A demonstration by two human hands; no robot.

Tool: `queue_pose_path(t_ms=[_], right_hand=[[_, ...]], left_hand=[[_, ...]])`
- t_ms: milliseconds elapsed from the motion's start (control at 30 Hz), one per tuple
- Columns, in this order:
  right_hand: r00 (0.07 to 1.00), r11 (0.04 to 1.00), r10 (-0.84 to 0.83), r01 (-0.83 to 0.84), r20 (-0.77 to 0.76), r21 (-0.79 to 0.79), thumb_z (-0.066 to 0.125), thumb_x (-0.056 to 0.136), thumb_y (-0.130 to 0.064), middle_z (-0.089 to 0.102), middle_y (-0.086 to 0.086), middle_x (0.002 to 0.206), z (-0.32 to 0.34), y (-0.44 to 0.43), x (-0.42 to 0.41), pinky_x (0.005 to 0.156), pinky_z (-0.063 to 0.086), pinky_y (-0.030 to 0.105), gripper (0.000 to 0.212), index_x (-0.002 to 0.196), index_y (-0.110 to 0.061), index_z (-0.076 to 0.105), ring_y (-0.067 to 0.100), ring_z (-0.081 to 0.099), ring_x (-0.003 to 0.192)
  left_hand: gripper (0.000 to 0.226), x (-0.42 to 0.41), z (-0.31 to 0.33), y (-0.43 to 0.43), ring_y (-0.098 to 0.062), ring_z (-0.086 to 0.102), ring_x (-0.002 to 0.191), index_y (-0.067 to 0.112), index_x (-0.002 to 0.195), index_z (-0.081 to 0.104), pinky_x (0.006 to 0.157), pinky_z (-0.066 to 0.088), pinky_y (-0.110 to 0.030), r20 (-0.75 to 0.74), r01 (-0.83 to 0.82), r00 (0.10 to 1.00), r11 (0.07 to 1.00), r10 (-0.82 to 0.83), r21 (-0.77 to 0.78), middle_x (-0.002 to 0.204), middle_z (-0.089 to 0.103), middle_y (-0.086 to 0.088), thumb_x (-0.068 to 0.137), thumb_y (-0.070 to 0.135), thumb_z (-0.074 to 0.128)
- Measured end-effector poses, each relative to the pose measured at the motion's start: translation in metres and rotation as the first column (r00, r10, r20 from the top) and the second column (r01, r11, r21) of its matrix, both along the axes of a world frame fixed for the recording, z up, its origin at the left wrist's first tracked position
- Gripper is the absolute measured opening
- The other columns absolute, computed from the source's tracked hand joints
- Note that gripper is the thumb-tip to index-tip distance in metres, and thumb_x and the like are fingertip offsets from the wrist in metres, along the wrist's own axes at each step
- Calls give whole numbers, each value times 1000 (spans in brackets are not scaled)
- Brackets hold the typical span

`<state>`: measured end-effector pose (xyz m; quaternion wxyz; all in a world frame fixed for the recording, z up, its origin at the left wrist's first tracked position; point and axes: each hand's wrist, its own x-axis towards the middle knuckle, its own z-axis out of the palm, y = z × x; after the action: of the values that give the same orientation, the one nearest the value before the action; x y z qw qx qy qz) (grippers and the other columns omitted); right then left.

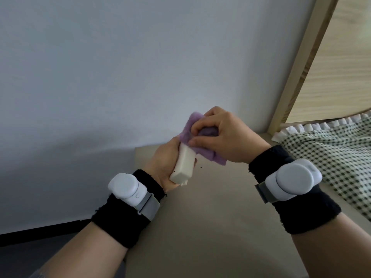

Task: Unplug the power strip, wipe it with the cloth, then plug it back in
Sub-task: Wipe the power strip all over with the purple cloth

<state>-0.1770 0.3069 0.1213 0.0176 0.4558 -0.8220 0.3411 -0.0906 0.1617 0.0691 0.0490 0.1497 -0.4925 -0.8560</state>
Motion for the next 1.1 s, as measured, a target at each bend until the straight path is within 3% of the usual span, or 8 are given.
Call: queue_pose_path(t_ms=[100,167,333,400,567,767,933,1100], right_hand=[[974,964,-226,220,-27,-149,84,89,-34,53,-2,110,-8,-1,-7,79,36,-4,11,97,-28,80,10,53,100],[964,952,-261,250,-42,-177,82,90,-31,53,0,110,-10,-2,-6,78,34,-5,11,99,-24,81,12,53,102],[993,984,112,-117,44,135,85,82,-43,56,-14,105,9,4,6,83,49,16,10,86,-44,76,1,60,94],[993,980,118,-115,-14,160,85,81,-44,56,-13,105,12,4,6,83,47,14,10,88,-43,77,2,59,94],[978,990,-139,139,-155,-11,81,90,-36,54,0,110,6,6,-1,76,34,-1,13,100,-27,81,8,51,95],[990,982,133,-126,-38,137,84,82,-43,58,-8,107,8,5,4,86,50,22,10,87,-44,76,8,61,98],[963,958,-236,208,-128,-197,81,91,-32,55,1,109,-12,1,-11,81,33,-4,13,101,-23,83,11,52,98],[912,811,-403,392,71,-434,79,94,-34,62,8,116,-13,5,-24,90,52,18,11,103,-27,79,15,62,101]], left_hand=[[39,1,-3,3,-16,58,45,7,111,59,40,46,-22,78,19,997,997,-13,-79,68,68,-7,109,41,38],[41,1,-3,2,-17,59,46,7,116,59,40,47,-22,89,22,996,996,-14,-84,68,70,-7,109,42,37],[26,0,-1,4,-10,51,45,15,87,58,42,44,-18,-33,31,999,999,-31,7,58,51,0,106,27,45],[28,0,-1,4,-10,52,43,16,85,58,40,44,-19,-36,26,999,1000,-26,6,56,51,0,106,26,45],[40,1,-5,4,-16,61,45,7,101,62,43,49,-22,77,15,997,991,-5,-133,66,71,-7,109,39,40],[16,-1,-7,3,-14,53,42,13,90,57,38,43,-21,-25,51,998,996,-53,-77,55,54,-3,92,29,58],[39,-2,-7,1,-17,59,47,5,116,59,39,46,-22,68,53,996,997,-49,-49,69,67,-8,109,39,40],[37,0,-5,-7,-14,58,51,11,120,60,39,47,-21,62,102,993,995,-103,20,72,67,-6,107,42,45]])
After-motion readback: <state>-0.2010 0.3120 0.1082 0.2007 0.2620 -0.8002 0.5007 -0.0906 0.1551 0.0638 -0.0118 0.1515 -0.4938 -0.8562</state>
